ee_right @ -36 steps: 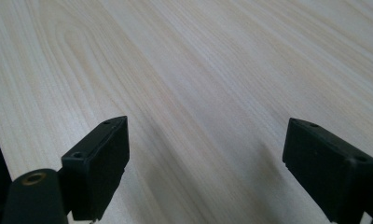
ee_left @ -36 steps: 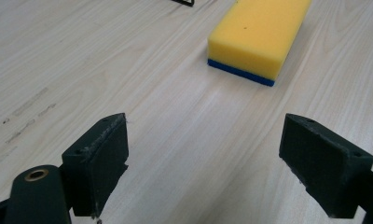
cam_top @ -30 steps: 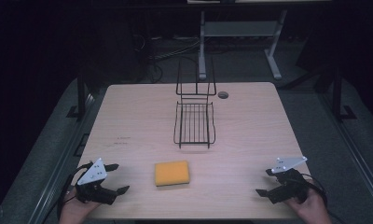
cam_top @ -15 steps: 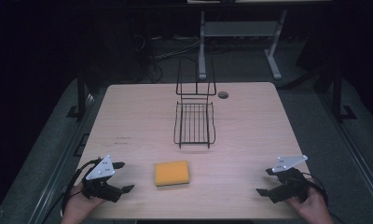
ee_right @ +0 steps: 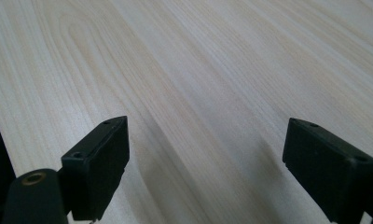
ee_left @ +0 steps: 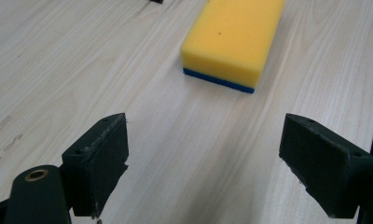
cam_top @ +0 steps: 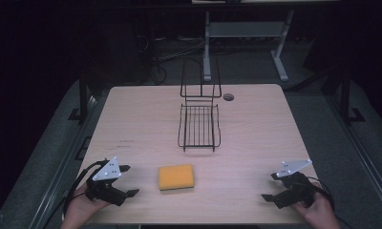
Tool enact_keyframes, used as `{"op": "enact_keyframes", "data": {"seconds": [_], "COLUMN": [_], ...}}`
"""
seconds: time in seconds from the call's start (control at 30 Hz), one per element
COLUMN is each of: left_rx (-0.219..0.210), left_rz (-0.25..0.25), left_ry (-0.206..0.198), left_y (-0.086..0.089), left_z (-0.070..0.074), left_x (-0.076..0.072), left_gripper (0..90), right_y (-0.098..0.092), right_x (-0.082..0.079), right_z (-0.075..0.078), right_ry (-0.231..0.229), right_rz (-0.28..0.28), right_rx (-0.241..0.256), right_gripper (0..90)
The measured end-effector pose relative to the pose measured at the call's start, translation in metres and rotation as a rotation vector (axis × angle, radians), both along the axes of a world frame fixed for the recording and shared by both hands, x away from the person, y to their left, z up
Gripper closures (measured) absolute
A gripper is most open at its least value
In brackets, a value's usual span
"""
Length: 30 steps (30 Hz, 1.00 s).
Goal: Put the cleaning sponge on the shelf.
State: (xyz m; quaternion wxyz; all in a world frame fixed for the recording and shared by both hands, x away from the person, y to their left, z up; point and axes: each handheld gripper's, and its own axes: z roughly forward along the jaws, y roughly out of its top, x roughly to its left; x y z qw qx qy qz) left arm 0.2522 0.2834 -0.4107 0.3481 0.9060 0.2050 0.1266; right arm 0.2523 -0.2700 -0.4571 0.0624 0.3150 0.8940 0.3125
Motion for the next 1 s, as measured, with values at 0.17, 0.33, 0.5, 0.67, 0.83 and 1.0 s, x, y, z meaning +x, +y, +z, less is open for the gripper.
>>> {"op": "enact_keyframes", "data": {"seconds": [0.17,0.33,0.5,0.67,0.83,1.0], "left_rx": [0.012,0.027,0.033,0.037,0.04,0.046], "left_rz": [-0.009,-0.02,-0.019,-0.023,-0.024,-0.035], "left_ry": [-0.007,-0.006,-0.005,-0.001,0.0,0.001], "left_y": [-0.005,-0.01,-0.013,-0.015,-0.019,-0.025], "left_z": [0.005,0.01,0.014,0.018,0.022,0.025], "left_x": [0.001,0.003,0.004,0.006,0.007,0.008], "left_gripper": [15.0,15.0,15.0,15.0,15.0,15.0], "right_y": [0.0,0.001,0.002,0.003,0.003,0.004], "right_x": [0.0,0.0,0.0,0.0,0.0,0.0], "right_z": [0.0,-0.001,0.0,-0.001,0.001,0.001], "right_ry": [-0.007,-0.004,-0.003,-0.001,0.0,0.002], "right_rz": [0.006,0.005,0.007,0.011,0.011,0.014], "right_rx": [-0.004,-0.015,-0.014,-0.016,-0.014,-0.012], "right_gripper": [14.1,14.1,14.0,14.1,14.0,14.0]}}
